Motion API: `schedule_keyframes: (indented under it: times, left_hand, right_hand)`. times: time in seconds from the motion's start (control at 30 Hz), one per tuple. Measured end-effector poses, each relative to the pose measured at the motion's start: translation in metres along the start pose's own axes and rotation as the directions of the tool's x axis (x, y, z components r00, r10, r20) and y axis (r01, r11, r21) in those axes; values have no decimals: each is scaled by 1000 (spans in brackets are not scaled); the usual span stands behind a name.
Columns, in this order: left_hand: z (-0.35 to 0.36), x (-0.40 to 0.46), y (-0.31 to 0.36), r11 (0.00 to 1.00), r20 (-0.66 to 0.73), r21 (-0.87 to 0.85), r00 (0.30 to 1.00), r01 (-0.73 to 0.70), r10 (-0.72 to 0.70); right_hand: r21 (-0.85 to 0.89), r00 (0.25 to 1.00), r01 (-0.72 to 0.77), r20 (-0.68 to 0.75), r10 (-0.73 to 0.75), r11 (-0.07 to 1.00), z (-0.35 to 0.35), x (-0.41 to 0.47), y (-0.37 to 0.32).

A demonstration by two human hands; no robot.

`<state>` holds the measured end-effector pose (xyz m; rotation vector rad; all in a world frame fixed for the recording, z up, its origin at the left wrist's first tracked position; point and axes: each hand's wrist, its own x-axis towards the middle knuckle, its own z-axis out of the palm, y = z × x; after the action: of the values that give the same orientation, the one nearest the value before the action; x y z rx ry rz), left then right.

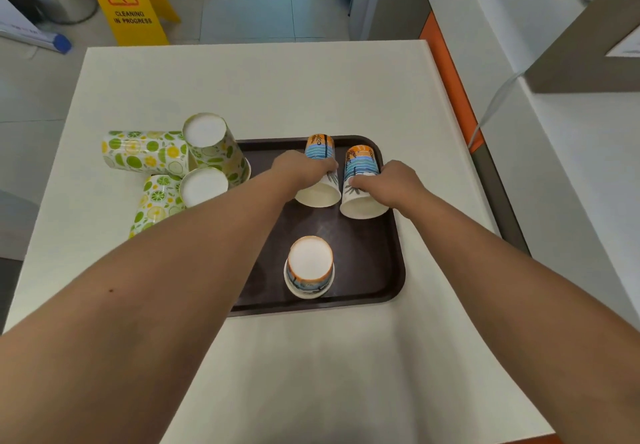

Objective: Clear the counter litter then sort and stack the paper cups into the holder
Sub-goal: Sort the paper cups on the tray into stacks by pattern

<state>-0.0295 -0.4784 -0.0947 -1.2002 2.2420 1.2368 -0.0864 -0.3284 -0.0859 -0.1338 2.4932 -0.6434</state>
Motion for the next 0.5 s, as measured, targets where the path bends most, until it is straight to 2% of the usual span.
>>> schedule_keyframes:
  times: [0.1, 0.17, 0.23, 0.37, 0.43, 0.5]
  left_hand:
    - [-4, -6, 0, 962, 16, -266, 998, 57, -55]
    - [-13, -17, 2, 882, 53, -462, 996, 93, -77]
    - [-25, -30, 2, 803, 93, -587, 994, 98, -53]
    - [-46, -70, -4, 741, 46, -671, 999, 18, 17]
    - [-50, -91, -11, 748, -1, -663, 1000, -22, 28]
    - [-49, -112, -21, 778, -106, -616, 991, -126, 77]
  right_hand:
    - [268, 993, -101, 82, 81, 958, -5, -9, 0]
    - [451, 985, -160, 127, 114, 878, -12, -19, 0]
    - [576, 980, -183, 169, 102, 797, -20, -31, 0]
    - [705, 987, -140, 152, 44, 695, -32, -58, -1]
    - [754, 990, -119, 141, 18, 646, -37, -73, -2]
    - [790, 993, -95, 121, -2, 605, -40, -89, -3]
